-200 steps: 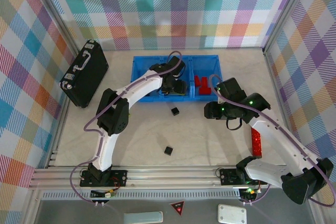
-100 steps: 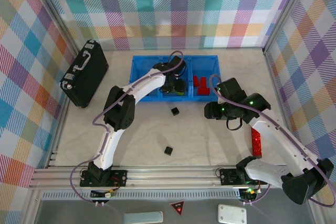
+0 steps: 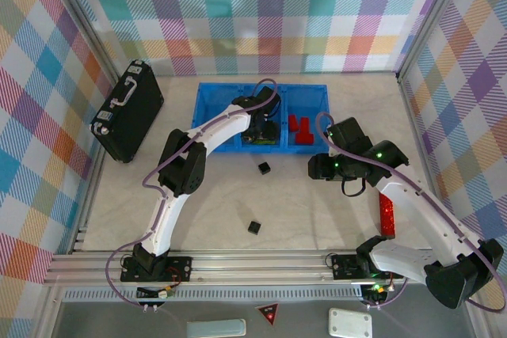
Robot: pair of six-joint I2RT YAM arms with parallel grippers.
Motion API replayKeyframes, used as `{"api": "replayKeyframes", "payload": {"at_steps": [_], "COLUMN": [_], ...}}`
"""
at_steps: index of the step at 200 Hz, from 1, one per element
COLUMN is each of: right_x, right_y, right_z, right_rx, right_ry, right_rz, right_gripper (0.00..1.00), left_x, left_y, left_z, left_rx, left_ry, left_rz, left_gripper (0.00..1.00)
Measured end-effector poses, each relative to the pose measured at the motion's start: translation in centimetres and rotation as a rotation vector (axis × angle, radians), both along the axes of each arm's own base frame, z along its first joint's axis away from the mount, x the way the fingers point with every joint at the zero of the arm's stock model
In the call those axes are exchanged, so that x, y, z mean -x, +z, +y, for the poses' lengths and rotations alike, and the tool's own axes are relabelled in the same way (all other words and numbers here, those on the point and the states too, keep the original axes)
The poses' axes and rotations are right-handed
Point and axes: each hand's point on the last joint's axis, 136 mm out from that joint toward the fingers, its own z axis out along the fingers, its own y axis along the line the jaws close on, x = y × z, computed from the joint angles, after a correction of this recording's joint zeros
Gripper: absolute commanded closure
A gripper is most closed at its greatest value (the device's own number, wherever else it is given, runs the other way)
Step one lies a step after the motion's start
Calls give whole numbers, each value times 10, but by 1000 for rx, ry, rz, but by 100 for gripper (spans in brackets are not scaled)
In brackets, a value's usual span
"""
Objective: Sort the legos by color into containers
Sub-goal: Place the lego in the container, then pick up the lego from the center of the table.
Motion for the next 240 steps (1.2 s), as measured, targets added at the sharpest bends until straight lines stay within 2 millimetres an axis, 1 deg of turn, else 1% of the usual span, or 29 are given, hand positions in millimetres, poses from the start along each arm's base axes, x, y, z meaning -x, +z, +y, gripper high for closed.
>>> {"api": "replayKeyframes", "payload": {"at_steps": [46,72,89,127,149,165,192,214,240], "right_x": [-1,-3,-4,-7,-10,-11,-14,-16,-17], "right_y": [1,1,-1,-3,-5,-8,-10,-10,-9], "right_z": [1,4,6,9,12,14,19,21,22], "right_rx": [-6,-15,-17,-22,-26,-27,-37,-42,-46], "right_ry": [2,6,8,13,17,20,25,27,28], "right_rz": [-3,-4,0,6,10,20,24,22,18], "right_gripper": [47,47,47,47,47,47,47,47,47], "left_x": [0,1,3,12,21,30,46,58,69], "left_y": [1,7,19,58,69,68,59,50,45], "left_z": [0,0,1,8,13,19,28,30,28], "left_rx": [1,7,19,55,70,67,60,60,67], "left_ry": [0,-1,-2,-1,2,5,21,29,40], "left_rz": [0,-5,-19,-68,-73,-61,-25,-4,6], "left_gripper": [26,26,27,28,28,28,29,30,30]}}
